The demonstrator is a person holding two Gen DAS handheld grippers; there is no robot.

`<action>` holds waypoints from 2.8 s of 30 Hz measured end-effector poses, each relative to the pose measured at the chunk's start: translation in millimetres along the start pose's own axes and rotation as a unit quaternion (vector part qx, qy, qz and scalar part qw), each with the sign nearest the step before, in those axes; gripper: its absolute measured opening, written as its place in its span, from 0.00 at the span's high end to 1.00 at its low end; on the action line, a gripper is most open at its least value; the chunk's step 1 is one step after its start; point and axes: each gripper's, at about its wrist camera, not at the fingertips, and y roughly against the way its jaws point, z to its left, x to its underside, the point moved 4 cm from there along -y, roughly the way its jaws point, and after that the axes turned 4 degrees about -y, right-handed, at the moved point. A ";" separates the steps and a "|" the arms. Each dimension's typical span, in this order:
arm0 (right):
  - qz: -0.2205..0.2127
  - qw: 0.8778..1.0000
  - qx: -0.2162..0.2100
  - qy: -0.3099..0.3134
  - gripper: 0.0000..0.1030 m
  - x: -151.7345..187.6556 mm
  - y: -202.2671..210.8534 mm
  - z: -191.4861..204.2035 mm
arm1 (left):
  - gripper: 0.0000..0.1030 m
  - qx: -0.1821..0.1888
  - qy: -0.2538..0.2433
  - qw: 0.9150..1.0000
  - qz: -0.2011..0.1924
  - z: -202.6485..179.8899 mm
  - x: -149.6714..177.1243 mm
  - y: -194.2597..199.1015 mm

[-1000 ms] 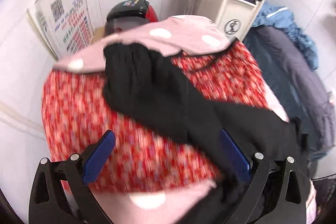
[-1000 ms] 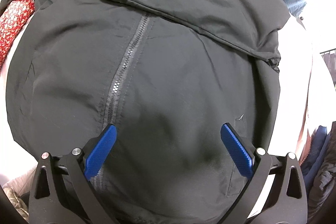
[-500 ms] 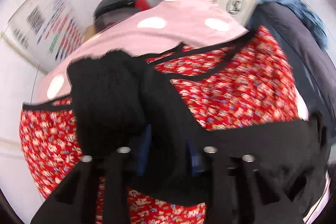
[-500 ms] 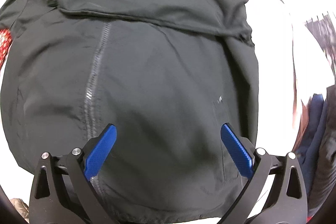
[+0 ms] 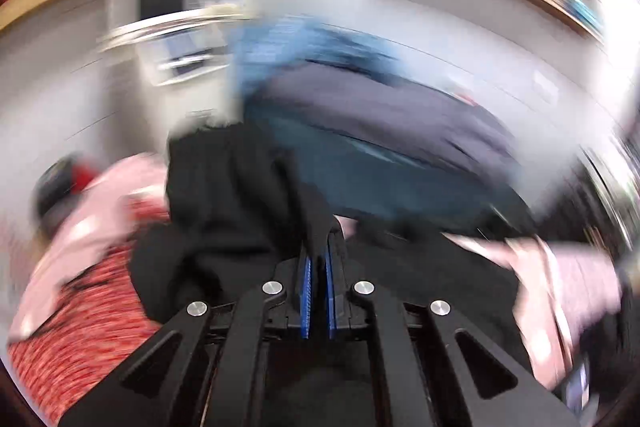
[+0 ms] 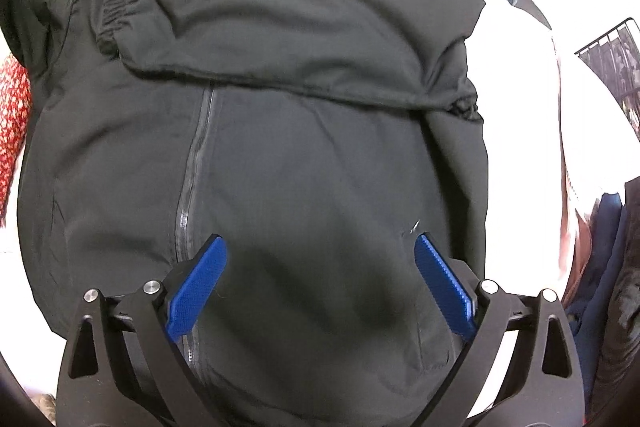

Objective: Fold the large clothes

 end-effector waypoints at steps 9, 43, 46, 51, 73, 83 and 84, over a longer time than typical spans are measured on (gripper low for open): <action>0.026 0.999 0.002 -0.034 0.09 23.3 -0.7 -37.3 | 0.09 0.106 -0.066 0.969 0.214 -177.8 146.8 -125.4; 0.034 0.997 0.039 -0.056 0.38 -170.5 -46.1 -6.7 | 0.08 -0.092 0.136 0.950 0.266 26.6 245.6 -61.7; 0.051 0.995 0.028 -0.086 0.28 -172.9 -54.3 -14.9 | 0.08 -0.087 0.139 0.951 0.261 16.9 238.6 -69.3; 0.007 0.998 0.032 -0.049 0.23 -164.1 -23.5 -7.8 | 0.08 -0.091 0.154 0.949 0.261 20.7 239.4 -69.2; 0.109 0.967 -0.088 -0.212 0.16 146.7 12.6 -174.4 | 0.09 -0.060 0.240 0.925 0.287 146.7 354.6 67.3; 0.123 0.967 -0.118 -0.187 0.16 231.1 26.0 -155.0 | 0.09 -0.042 0.140 0.937 0.317 95.4 399.1 70.2; 0.124 0.968 -0.119 -0.184 0.16 239.9 26.8 -152.4 | 0.10 -0.047 0.125 0.939 0.318 91.1 404.5 70.4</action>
